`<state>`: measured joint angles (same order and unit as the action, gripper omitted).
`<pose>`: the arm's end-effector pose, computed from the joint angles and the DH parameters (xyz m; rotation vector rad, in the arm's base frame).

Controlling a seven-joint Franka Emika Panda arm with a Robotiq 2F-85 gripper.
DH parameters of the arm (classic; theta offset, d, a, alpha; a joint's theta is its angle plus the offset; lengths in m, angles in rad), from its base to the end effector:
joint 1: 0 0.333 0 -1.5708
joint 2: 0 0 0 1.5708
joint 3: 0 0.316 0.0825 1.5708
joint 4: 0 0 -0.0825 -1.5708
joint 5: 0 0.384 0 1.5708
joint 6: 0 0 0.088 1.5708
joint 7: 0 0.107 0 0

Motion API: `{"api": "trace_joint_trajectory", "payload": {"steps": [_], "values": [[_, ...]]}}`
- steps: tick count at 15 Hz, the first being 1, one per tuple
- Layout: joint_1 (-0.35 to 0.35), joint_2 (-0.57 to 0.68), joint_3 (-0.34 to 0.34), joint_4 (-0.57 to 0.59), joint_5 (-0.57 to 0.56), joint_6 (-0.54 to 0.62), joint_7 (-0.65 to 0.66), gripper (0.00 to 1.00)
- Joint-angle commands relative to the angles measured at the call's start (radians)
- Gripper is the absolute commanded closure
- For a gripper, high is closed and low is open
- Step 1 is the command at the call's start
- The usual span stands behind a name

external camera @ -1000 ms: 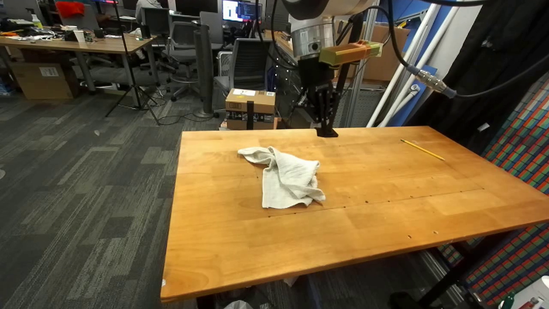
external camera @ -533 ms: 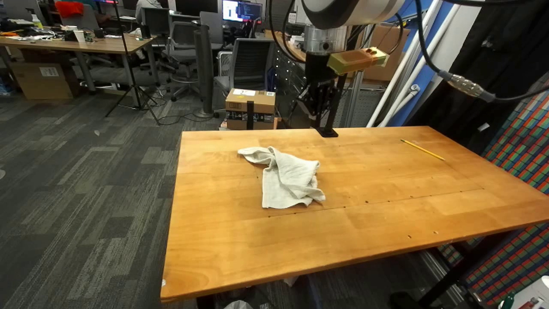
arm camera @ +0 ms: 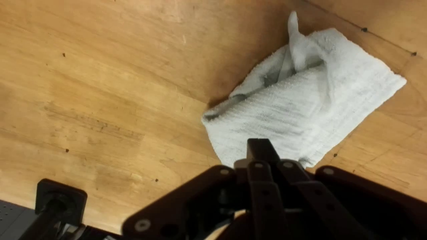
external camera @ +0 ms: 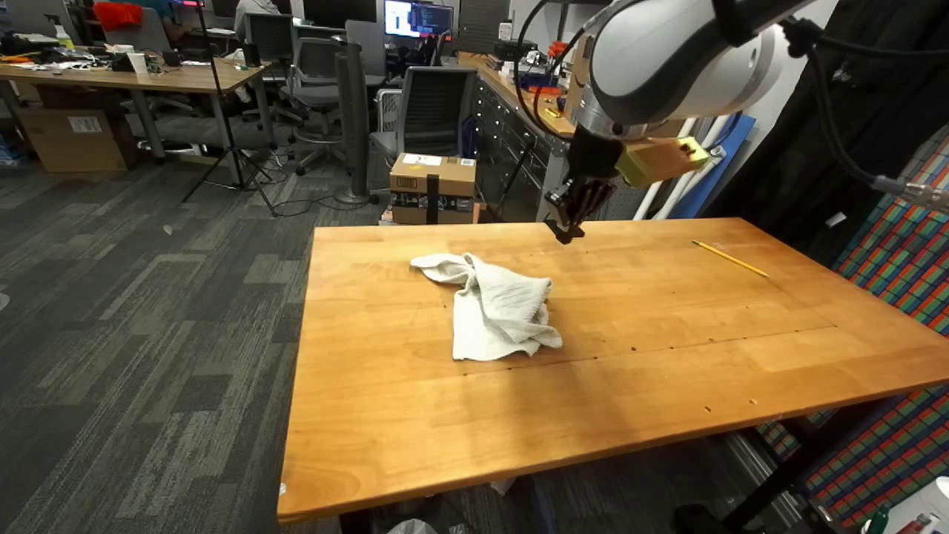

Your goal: Fold the towel twice on the table

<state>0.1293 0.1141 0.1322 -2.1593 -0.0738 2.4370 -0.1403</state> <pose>0.5495 0.1459 0.3617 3.0245 0.6954 0.2595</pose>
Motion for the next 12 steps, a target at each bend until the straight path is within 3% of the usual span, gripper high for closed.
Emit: {"api": "trace_joint_trajectory", "payload": {"steps": [1,4,12], "values": [[-0.005,-0.016,-0.002,-0.034,0.001,0.005,-0.001,0.96],[-0.010,-0.054,-0.006,-0.103,0.001,0.023,-0.001,0.73],[-0.010,-0.066,-0.006,-0.111,0.001,0.024,-0.001,0.72]]}}
